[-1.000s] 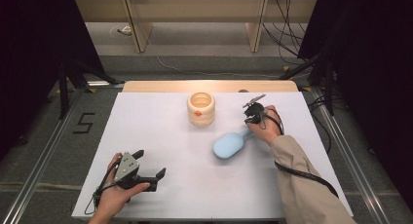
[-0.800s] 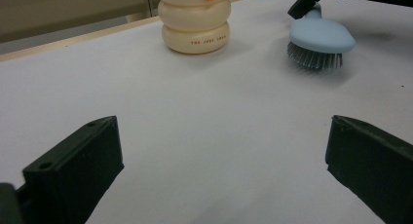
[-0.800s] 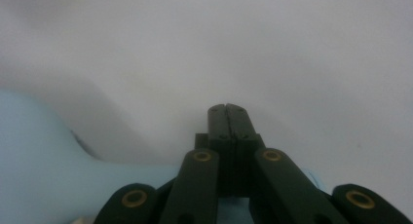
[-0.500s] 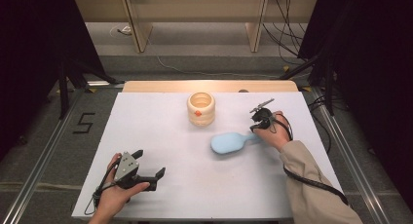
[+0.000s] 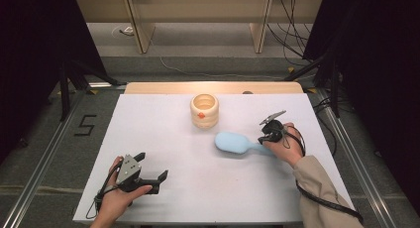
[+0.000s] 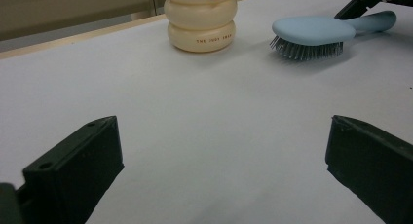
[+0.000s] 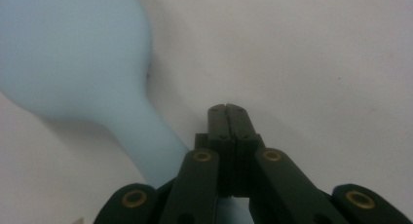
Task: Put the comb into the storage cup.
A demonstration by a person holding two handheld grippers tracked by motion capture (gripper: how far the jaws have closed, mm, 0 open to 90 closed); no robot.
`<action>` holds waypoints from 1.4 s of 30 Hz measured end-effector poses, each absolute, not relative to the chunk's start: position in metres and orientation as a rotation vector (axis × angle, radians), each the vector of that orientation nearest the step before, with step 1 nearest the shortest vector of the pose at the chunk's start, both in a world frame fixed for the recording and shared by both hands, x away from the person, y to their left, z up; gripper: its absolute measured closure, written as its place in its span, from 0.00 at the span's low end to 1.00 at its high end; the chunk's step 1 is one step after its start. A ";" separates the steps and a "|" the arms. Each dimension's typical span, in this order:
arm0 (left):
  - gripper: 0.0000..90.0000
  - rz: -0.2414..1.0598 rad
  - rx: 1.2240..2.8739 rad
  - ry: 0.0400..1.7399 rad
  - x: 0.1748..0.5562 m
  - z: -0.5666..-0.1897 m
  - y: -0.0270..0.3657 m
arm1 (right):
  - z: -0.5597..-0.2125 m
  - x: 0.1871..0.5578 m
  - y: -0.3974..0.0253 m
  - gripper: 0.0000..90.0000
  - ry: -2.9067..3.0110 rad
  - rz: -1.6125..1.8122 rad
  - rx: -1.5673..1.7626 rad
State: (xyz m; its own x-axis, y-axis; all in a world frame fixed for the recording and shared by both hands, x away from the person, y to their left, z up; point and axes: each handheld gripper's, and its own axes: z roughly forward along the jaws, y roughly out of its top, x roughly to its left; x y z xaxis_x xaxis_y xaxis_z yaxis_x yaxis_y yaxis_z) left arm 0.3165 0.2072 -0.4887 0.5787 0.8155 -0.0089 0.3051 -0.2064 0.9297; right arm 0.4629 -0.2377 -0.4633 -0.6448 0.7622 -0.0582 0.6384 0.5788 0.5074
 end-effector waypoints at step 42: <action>0.00 0.607 1.774 0.923 0.316 -0.489 0.208 | -0.465 0.413 -0.246 1.00 2.518 0.728 1.118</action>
State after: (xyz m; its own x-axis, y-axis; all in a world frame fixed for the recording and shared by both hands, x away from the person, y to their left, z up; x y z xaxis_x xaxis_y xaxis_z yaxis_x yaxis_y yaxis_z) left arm 0.3162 0.2076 -0.4887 0.5823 0.8129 -0.0150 0.3085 -0.2038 0.9291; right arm 0.4134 -0.2459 -0.4654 -0.6561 0.7524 -0.0585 0.6052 0.5709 0.5548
